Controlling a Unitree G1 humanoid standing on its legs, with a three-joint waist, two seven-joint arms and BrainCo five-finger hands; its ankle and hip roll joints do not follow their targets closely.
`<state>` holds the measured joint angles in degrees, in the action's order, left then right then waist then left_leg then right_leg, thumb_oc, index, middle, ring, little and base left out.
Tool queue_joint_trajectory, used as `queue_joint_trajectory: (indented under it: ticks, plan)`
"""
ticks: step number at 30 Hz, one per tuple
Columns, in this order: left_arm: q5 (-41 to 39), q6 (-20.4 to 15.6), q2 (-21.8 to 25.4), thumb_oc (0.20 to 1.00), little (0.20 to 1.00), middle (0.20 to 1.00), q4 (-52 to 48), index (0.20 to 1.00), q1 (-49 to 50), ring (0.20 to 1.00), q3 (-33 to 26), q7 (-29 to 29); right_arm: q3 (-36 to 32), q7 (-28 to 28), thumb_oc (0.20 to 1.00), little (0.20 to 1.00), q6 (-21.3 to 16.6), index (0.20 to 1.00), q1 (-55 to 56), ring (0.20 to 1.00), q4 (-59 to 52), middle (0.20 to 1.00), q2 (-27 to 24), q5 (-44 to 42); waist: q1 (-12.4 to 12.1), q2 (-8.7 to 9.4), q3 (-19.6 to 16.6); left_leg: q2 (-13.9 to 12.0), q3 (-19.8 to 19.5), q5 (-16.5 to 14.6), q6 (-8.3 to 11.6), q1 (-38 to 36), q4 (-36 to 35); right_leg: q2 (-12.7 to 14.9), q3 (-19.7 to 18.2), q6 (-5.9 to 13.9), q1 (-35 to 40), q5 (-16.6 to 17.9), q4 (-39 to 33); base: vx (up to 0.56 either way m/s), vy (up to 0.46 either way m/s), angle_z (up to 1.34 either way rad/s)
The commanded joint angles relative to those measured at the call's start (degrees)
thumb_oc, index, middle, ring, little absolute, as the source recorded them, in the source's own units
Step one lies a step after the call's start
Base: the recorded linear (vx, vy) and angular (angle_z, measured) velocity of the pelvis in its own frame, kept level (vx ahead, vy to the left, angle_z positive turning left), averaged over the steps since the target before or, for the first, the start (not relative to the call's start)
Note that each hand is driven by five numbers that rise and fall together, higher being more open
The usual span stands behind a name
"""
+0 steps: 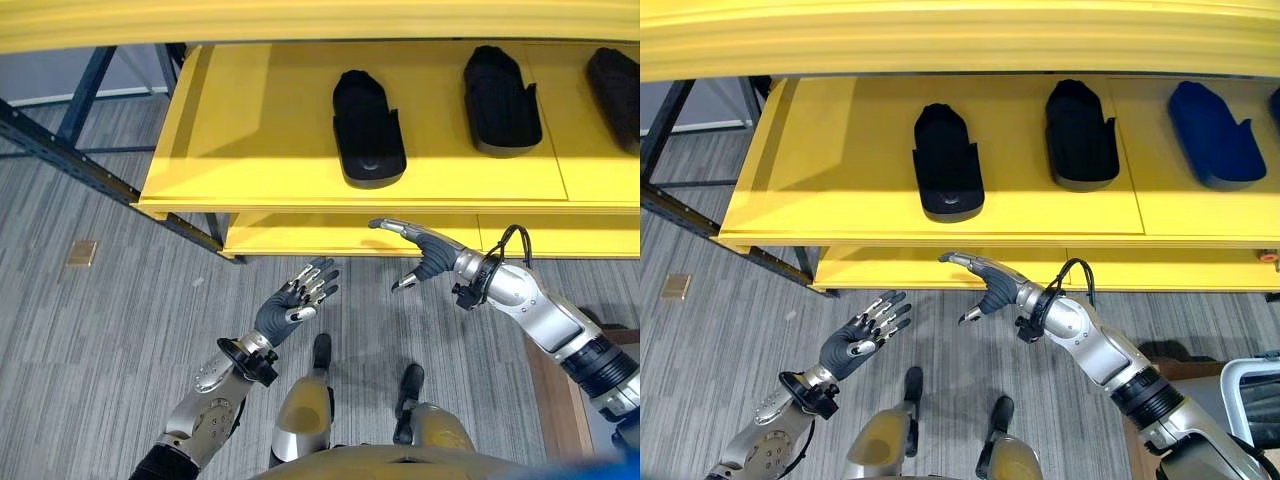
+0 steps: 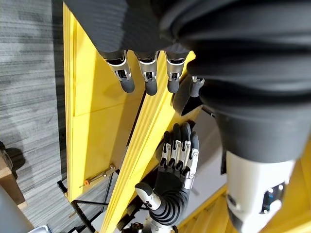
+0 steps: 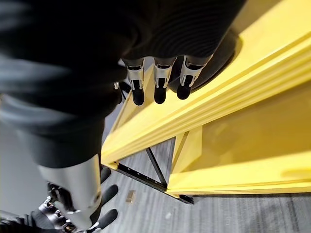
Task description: Move parts from the plastic box to the shelf.
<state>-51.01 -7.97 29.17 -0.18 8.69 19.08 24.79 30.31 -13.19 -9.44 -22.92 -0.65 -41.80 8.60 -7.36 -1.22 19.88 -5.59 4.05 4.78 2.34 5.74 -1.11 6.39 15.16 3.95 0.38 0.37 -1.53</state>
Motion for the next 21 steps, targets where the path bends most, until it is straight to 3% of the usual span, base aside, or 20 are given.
queue_joint_trajectory:
  ticks: [1, 10, 15, 21]
  plan:
    - [-2.1, -2.8, 2.5, 1.000, 1.000, 1.000, -3.4, 1.000, 0.7, 1.000, -1.9, 0.7, 3.2, 2.8, 1.000, 1.000, -1.4, 1.000, -2.9, 1.000, -2.3, 1.000, -2.9, 2.9, 0.1, 2.05, -1.9, -2.5, -0.4, 0.3, 0.66, 0.2, 2.6, 2.9, -2.4, 0.95, -1.7, 0.9, 4.2, 0.00, -0.008, 0.06]
    - [-2.1, -2.3, 4.1, 1.000, 1.000, 1.000, -4.9, 1.000, 0.1, 1.000, -3.3, 0.7, 3.9, 8.2, 1.000, 1.000, -0.8, 1.000, -6.2, 1.000, -1.7, 1.000, -4.3, 10.7, -0.9, 3.31, 0.1, -2.0, -0.2, -0.7, 0.37, 1.7, 4.6, 2.1, -2.3, 1.10, -1.9, 1.0, 4.5, -0.01, -0.033, 0.01]
    - [-1.1, -0.3, 4.4, 1.000, 1.000, 1.000, -6.5, 1.000, 0.3, 1.000, -4.3, 0.9, 3.5, 12.7, 1.000, 1.000, 0.5, 1.000, -7.2, 1.000, -1.0, 1.000, -3.9, 14.5, -1.5, 4.30, 1.1, -1.9, -0.4, -0.9, 0.34, 2.3, 4.9, 1.5, -2.4, 1.23, -2.0, 1.2, 4.3, -0.02, -0.054, 0.01]
    - [-1.2, -0.5, 4.0, 1.000, 1.000, 1.000, -6.7, 1.000, 0.3, 1.000, -3.3, 0.8, 1.9, 17.7, 1.000, 1.000, -0.6, 1.000, -8.0, 1.000, -0.9, 1.000, -3.4, 16.4, -1.5, 4.16, 1.4, -1.9, -0.4, -1.0, 0.37, 2.4, 5.1, 1.4, -2.5, 1.31, -2.1, 1.0, 4.5, 0.00, -0.006, 0.00]
